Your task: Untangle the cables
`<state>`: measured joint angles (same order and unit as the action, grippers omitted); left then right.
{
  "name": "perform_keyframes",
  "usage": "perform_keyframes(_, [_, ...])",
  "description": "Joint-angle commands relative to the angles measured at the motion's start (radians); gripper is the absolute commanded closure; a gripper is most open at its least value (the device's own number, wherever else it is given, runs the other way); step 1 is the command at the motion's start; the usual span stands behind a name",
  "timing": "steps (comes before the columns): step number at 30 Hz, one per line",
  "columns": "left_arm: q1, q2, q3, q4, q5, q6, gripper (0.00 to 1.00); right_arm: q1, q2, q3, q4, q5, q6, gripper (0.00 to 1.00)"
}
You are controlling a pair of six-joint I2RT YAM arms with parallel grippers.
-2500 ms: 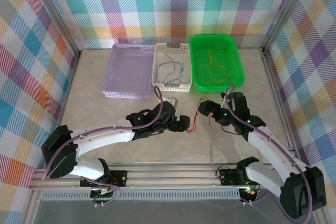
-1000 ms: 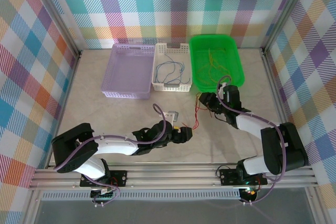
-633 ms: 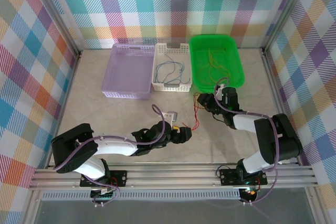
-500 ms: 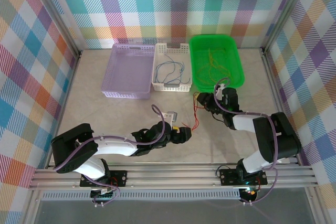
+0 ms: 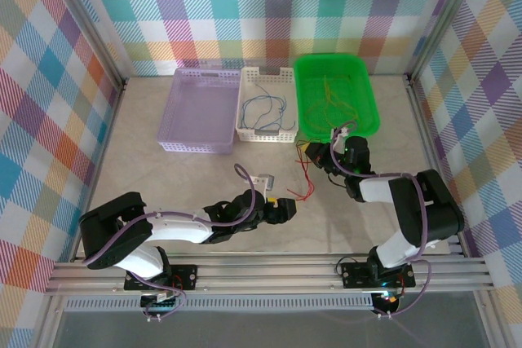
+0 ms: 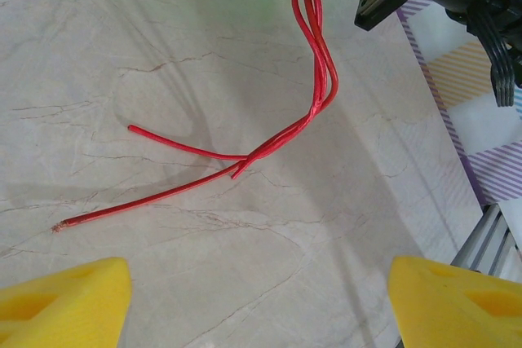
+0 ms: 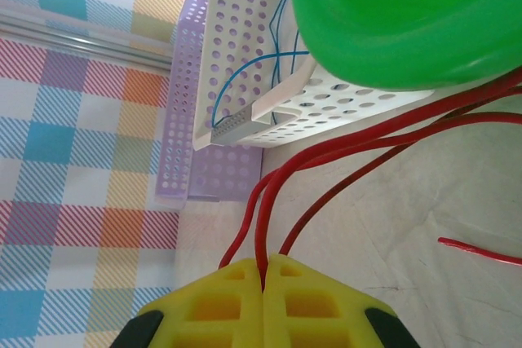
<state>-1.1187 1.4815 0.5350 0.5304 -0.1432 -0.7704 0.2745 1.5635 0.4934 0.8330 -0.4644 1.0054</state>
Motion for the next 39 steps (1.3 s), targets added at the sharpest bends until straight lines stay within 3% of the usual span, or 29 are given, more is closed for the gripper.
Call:
perform_keyframes(1, [-0.016, -0.03, -0.01, 0.033, -0.021, 0.003, 0.18, 0.009, -0.081, -0.011, -0.021, -0.032, -0.052, 1.0])
perform_keyframes(8, [-0.016, -0.058, 0.0, 0.037, -0.051, 0.021, 0.21, 0.069, -0.364, 0.008, -0.403, 0.03, -0.254, 1.0])
perform_keyframes(17, [-0.013, -0.044, 0.068, 0.067, -0.07, 0.014, 0.26, 0.077, -0.687, 0.008, -0.67, 0.026, -0.366, 1.0])
perform_keyframes(24, [-0.013, 0.029, 0.096, 0.216, -0.021, -0.023, 0.25, 0.077, -0.808, 0.019, -0.738, -0.088, -0.344, 1.0])
perform_keyframes(33, [-0.013, 0.048, 0.041, 0.382, -0.028, -0.056, 0.16, 0.077, -0.86, 0.018, -0.761, -0.19, -0.311, 1.0])
perform_keyframes(39, [-0.01, 0.062, 0.045, 0.398, -0.035, -0.097, 0.15, 0.077, -0.876, 0.0, -0.748, -0.219, -0.297, 1.0])
